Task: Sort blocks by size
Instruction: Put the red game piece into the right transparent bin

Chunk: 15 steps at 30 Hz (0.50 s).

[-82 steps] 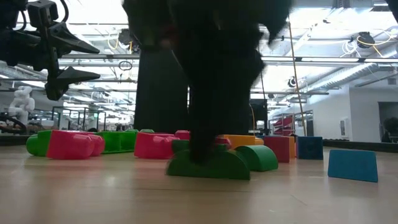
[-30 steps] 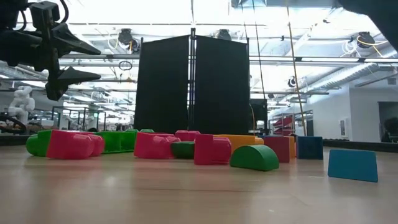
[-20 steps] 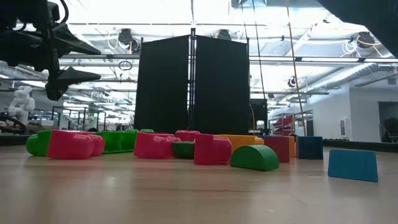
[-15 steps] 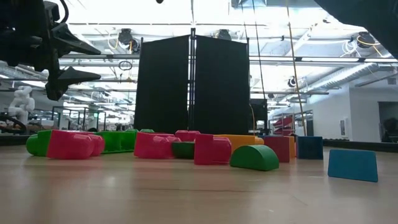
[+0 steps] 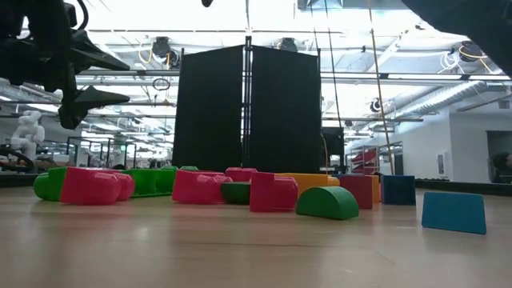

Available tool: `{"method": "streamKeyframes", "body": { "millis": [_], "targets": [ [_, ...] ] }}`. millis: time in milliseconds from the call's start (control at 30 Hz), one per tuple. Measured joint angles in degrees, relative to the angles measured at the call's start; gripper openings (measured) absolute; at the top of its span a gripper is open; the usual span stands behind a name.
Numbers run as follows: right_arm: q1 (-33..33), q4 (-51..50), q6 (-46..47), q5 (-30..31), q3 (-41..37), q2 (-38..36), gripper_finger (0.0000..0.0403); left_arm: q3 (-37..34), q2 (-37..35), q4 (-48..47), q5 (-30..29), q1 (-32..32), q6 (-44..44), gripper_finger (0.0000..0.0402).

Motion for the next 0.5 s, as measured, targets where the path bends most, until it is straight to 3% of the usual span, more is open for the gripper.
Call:
{"method": "streamKeyframes", "body": {
  "millis": [100, 200, 367, 500],
  "targets": [
    [-0.53, -1.65, 3.75, -0.37, 0.00, -0.73, 0.0323, 0.00, 0.00, 0.02, 0.00, 0.00, 0.00, 0.0255],
    [-1.13, -11.25, 5.68, -0.54, 0.00, -3.67, 0.0313, 0.00, -0.02, 0.02, 0.00, -0.02, -0.04, 0.0255],
    [-1.19, -38.49, 0.43, 1.78, 0.15, -11.40, 0.0299, 0.00, 0.00, 0.02, 0.02, 0.00, -0.07, 0.0255],
    [0.77, -64.02, -7.32, 10.66, 0.12, -14.15, 0.0295, 0.00, -0.02, 0.04, 0.02, -0.02, -0.13, 0.0255]
  ]
}}
